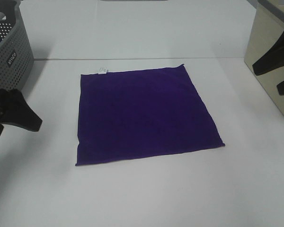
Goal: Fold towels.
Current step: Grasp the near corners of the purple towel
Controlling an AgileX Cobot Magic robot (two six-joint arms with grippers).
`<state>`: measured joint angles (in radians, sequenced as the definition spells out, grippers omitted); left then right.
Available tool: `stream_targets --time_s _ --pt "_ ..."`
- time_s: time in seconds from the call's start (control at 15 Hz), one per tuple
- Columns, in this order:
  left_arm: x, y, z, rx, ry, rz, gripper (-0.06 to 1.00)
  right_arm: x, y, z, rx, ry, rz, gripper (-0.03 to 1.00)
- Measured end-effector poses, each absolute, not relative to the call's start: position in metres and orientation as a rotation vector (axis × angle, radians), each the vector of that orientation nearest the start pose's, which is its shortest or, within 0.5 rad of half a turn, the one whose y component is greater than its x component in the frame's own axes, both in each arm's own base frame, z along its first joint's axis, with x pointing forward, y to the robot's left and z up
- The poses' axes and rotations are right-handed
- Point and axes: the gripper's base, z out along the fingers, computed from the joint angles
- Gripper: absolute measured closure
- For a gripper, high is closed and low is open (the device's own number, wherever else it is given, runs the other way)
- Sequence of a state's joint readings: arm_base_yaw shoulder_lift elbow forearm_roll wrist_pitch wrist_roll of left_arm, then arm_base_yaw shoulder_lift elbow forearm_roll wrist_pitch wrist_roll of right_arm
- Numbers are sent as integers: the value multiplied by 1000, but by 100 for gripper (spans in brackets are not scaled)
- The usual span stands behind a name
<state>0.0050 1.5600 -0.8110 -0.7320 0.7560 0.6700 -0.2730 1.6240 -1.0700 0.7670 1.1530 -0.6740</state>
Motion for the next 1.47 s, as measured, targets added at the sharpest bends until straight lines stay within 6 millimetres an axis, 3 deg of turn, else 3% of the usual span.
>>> stream_targets --time_s 0.2,0.33,0.53,0.87,1.2,1.47 --pt "288 -62 158 272 2798 -623 -3 320 -30 197 -67 2819 1027 14" --pt "298 -74 145 274 2818 -638 -3 331 -36 186 -34 2804 947 14" --pt "319 -87 113 225 2876 -697 -3 335 -37 186 -44 2780 921 14" --pt "326 -91 103 184 2877 -758 -3 338 -38 183 -34 2772 908 14" --pt "327 -93 103 135 2868 -787 -3 349 -44 121 52 2861 921 14" --pt "329 -93 102 97 2859 -791 -3 354 -29 96 14 2893 919 14"
